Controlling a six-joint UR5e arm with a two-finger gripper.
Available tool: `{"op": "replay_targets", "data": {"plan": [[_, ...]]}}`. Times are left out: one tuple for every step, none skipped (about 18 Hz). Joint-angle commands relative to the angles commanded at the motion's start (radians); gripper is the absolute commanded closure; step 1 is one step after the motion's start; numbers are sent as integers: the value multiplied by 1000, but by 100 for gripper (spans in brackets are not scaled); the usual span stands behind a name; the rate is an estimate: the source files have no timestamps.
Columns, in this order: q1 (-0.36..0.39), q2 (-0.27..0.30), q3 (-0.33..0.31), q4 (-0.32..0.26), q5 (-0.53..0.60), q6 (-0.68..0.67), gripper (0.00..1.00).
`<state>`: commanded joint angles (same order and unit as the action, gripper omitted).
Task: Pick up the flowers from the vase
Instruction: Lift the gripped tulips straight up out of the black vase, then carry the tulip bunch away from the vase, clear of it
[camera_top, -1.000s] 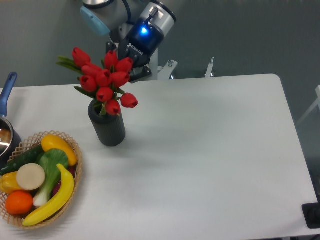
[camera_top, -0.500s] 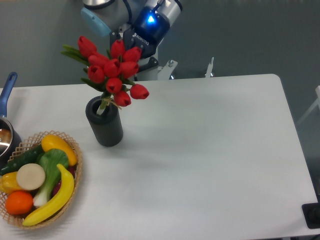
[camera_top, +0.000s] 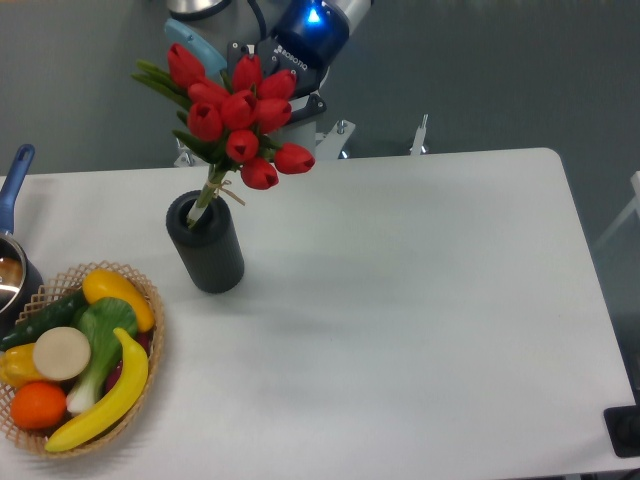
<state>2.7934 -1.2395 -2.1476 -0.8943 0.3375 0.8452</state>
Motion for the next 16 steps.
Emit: {"op": "replay_targets", "data": {"plan": [[2, -2, 0, 0, 2, 0, 100], [6, -8, 5, 0, 5, 0, 100], [20, -14, 11, 3, 9, 2, 100], [40, -20, 21, 8, 12, 3, 100], [51, -24, 41, 12, 14, 5, 100], [61, -28, 64, 14, 27, 8, 100], [75, -38, 86, 15, 67, 14, 100], [77, -63, 116, 15, 130, 17, 100], [71, -84, 145, 14, 196, 21, 100], [68, -98, 169, 14, 259, 21, 100], [64, -109, 187, 12, 311, 21, 100], [61, -126, 198, 15, 345, 25, 100], [61, -139, 205, 15, 365, 43, 100], [61, -152, 212, 15, 377, 81, 100], [61, -169, 221, 14, 408, 122, 100], [61, -182, 230, 14, 458, 165, 100]]}}
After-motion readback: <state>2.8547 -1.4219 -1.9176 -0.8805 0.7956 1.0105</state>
